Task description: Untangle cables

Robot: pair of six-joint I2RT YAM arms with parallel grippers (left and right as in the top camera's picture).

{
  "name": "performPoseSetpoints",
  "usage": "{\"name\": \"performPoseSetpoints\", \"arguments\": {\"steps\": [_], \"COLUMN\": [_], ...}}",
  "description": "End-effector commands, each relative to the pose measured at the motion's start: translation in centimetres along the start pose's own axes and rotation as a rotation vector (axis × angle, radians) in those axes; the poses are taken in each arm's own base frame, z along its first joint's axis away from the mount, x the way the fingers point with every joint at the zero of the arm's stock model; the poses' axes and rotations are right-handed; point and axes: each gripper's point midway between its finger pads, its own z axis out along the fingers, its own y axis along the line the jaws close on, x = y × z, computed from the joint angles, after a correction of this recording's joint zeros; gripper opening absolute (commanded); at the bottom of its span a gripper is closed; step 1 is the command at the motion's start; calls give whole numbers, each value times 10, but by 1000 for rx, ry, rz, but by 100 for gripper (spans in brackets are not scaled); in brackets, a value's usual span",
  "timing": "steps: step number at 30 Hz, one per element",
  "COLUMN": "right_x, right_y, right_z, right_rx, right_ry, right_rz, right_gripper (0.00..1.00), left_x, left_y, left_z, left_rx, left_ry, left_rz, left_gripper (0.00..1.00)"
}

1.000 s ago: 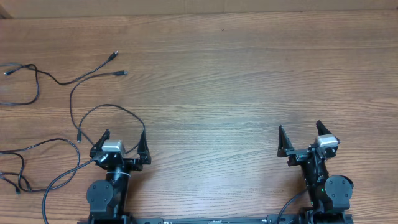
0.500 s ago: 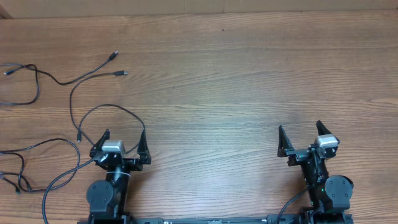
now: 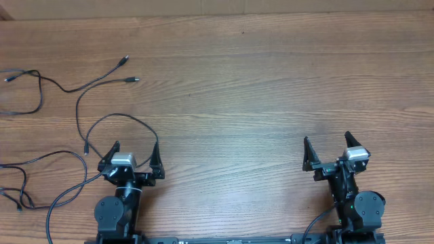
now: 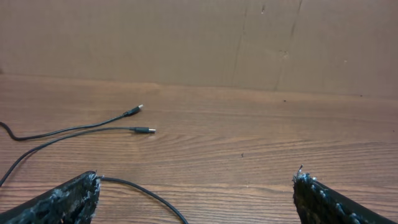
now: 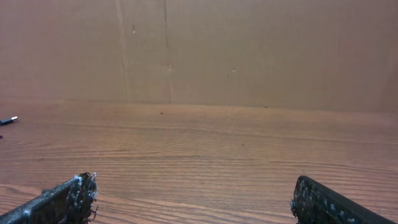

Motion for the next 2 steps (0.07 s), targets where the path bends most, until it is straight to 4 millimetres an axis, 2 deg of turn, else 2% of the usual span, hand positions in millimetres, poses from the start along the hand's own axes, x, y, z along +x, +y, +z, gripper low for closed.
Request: {"name": "performPoseSetpoints", "arguments": {"steps": [1, 2], "right_x": [2, 2], "right_y": [0, 0], "right_z": [0, 0], "right_rx": [3, 3], "right_ry": [-3, -3], "right_rz": [-5, -5], "right_gripper": [100, 100], "left_x": [1, 1], "left_y": [-1, -1], "left_z": [0, 0], "left_rx": [4, 4], "left_ry": [-4, -4], "left_rz": [-6, -6], "left_gripper": [100, 100]}}
